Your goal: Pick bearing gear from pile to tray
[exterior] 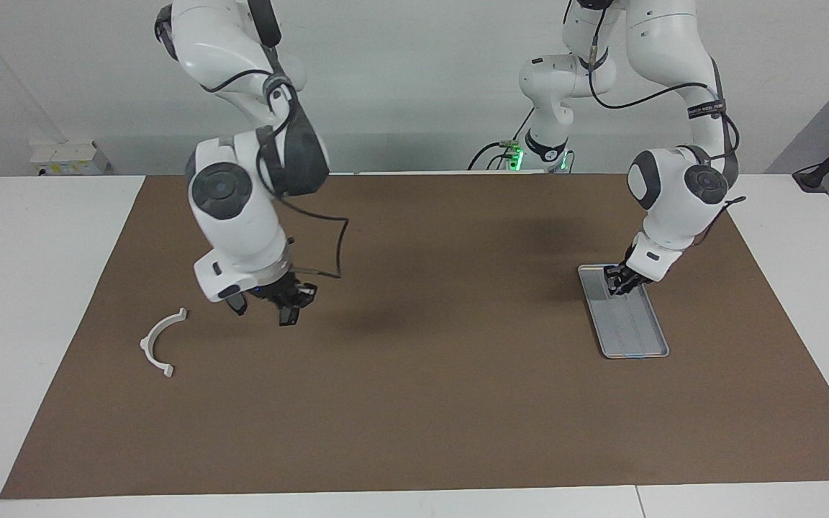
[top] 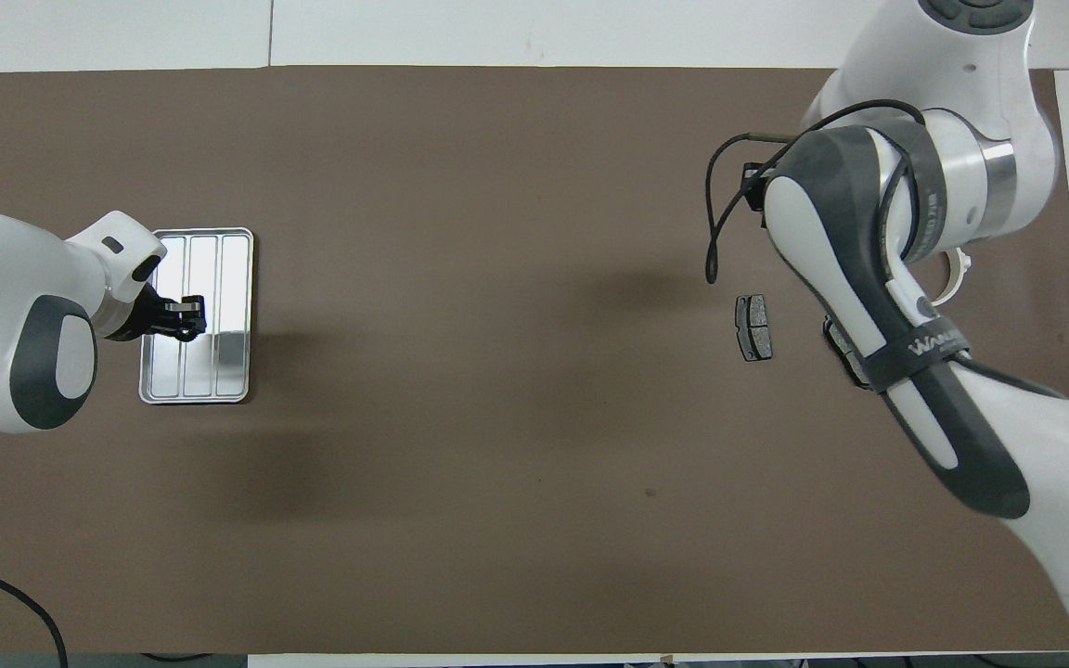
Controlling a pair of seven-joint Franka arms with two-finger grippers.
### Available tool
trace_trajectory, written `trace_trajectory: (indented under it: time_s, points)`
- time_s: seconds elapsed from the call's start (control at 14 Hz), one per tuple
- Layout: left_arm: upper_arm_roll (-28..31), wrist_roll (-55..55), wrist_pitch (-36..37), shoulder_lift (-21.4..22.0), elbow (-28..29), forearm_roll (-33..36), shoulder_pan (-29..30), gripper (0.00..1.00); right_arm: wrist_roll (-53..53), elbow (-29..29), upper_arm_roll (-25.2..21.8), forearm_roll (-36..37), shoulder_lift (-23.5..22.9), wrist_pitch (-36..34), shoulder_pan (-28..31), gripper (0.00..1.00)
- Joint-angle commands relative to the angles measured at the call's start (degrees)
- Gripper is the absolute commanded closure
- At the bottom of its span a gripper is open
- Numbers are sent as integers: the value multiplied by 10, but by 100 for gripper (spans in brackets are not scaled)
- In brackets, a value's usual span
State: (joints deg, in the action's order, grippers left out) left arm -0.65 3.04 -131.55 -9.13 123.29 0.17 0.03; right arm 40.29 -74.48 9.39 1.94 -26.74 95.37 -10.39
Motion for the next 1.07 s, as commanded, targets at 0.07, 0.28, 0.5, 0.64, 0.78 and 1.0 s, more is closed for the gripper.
trace_trajectory:
  time_s: [0.07, 0.28, 0.5, 0.64, 0.78, 1.0]
  points:
    - [-3, -8, -21, 15, 26, 4, 15, 80, 242, 12, 5, -37, -12, 49, -95, 100]
    - [-3, -7, -23, 16, 34, 4, 16, 80, 354, 2, 5, -47, -18, 107, -161, 100]
    - [-4, -3, -30, 18, 42, 4, 17, 80, 429, -15, 2, -34, -48, 160, -210, 100]
    - [-4, -1, -42, 20, 54, 4, 16, 79, 486, -15, 3, 4, -92, 212, -239, 100]
    - [-4, -1, -49, 22, 60, 4, 17, 79, 510, -15, 3, 17, -117, 242, -242, 100]
    - [-4, -1, -51, 23, 63, 4, 17, 66, 512, -41, 3, 18, -127, 293, -243, 100]
